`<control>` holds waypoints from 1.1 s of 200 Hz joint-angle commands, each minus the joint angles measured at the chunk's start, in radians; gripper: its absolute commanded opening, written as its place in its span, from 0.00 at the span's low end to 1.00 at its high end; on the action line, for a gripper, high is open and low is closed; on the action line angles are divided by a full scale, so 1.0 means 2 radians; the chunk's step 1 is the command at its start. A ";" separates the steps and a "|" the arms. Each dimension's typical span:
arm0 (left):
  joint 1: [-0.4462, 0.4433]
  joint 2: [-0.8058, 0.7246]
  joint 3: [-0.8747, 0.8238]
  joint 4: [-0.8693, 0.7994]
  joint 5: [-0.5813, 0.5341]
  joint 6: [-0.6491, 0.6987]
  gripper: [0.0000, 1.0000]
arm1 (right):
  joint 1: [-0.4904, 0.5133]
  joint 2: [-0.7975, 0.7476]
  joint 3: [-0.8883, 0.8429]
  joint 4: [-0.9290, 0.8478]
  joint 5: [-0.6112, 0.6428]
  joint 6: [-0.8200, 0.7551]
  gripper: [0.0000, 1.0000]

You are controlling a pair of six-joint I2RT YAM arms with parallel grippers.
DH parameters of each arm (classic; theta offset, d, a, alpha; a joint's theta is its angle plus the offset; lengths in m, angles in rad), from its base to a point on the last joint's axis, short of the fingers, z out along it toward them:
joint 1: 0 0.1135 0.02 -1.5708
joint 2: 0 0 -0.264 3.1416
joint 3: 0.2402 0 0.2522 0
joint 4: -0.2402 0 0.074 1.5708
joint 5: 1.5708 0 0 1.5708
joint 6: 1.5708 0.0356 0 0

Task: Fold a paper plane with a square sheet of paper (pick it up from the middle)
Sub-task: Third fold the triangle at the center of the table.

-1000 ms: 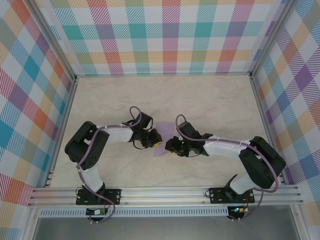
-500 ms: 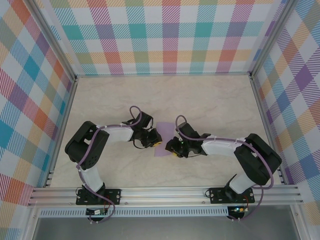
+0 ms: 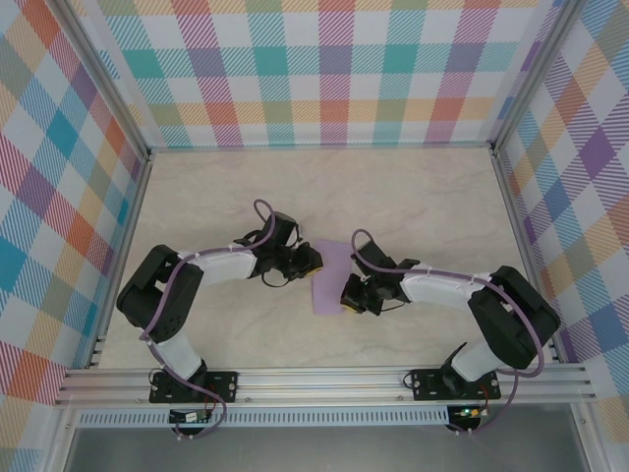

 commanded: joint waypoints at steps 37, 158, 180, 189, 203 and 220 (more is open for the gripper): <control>0.006 0.036 0.009 0.009 -0.001 0.018 0.15 | -0.017 -0.013 0.035 -0.055 -0.036 -0.058 0.05; 0.005 0.063 0.006 0.000 -0.006 0.032 0.14 | -0.019 -0.020 0.016 -0.015 -0.025 0.013 0.10; 0.006 0.068 0.006 0.001 -0.004 0.032 0.14 | -0.019 -0.017 0.019 -0.011 -0.028 0.011 0.07; 0.006 0.068 0.007 -0.001 -0.004 0.032 0.14 | -0.019 -0.012 0.023 -0.006 -0.031 0.010 0.06; 0.006 0.067 0.007 -0.002 -0.003 0.034 0.14 | -0.019 0.001 0.033 0.005 -0.037 0.001 0.06; 0.006 0.062 0.011 -0.008 -0.002 0.036 0.14 | -0.019 0.021 0.052 0.010 -0.040 -0.011 0.05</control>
